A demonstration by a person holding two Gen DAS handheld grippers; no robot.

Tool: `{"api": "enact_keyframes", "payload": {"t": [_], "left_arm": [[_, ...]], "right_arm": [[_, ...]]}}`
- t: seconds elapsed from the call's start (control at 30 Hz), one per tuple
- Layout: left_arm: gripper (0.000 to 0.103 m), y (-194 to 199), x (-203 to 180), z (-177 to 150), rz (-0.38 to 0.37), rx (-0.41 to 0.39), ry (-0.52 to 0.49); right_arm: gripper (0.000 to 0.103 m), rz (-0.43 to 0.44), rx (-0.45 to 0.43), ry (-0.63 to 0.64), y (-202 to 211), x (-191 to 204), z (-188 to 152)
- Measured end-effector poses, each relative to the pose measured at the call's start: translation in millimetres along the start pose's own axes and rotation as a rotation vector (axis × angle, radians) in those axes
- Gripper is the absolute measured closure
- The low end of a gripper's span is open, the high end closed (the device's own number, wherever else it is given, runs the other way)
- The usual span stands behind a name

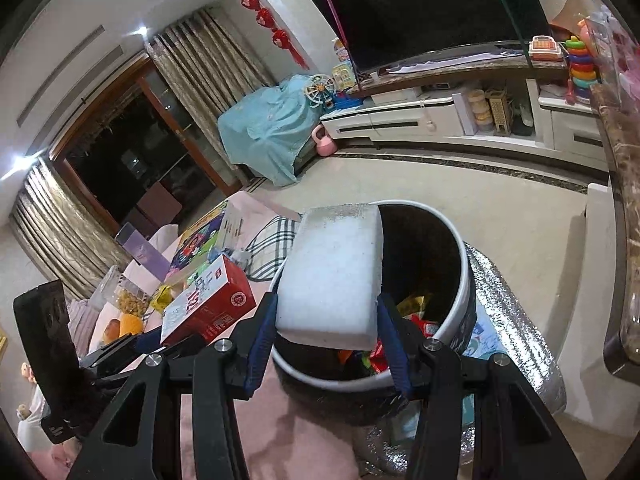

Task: Collect trash
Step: 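Carry the milk carton and foam block over the trash bin and release both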

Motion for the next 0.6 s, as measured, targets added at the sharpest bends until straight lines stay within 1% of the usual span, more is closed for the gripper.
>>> {"api": "enact_keyframes", "payload": {"t": [0.3, 0.6], "left_arm": [[0.051, -17.1, -9.3, 15.5, 0.003, 0.018, -0.017], [0.051, -31.8, -11.6, 18.1, 0.007, 0.043, -0.021]], "right_arm": [[0.051, -0.018, 0.035, -0.001, -11.3, -11.9, 7.2], [0.050, -0.028, 0.066, -0.002, -17.8, -17.6, 10.0]]}}
Point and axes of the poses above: each gripper's, at about its wrist camera, not at the fingertips, and y roughly against the way its jaws point, x to its left, z to its top, the point moved 10 cm from there along -y, roughly the way its jaws point, and after that the axes turned 7 degrees about x, right-handed, at the moved point
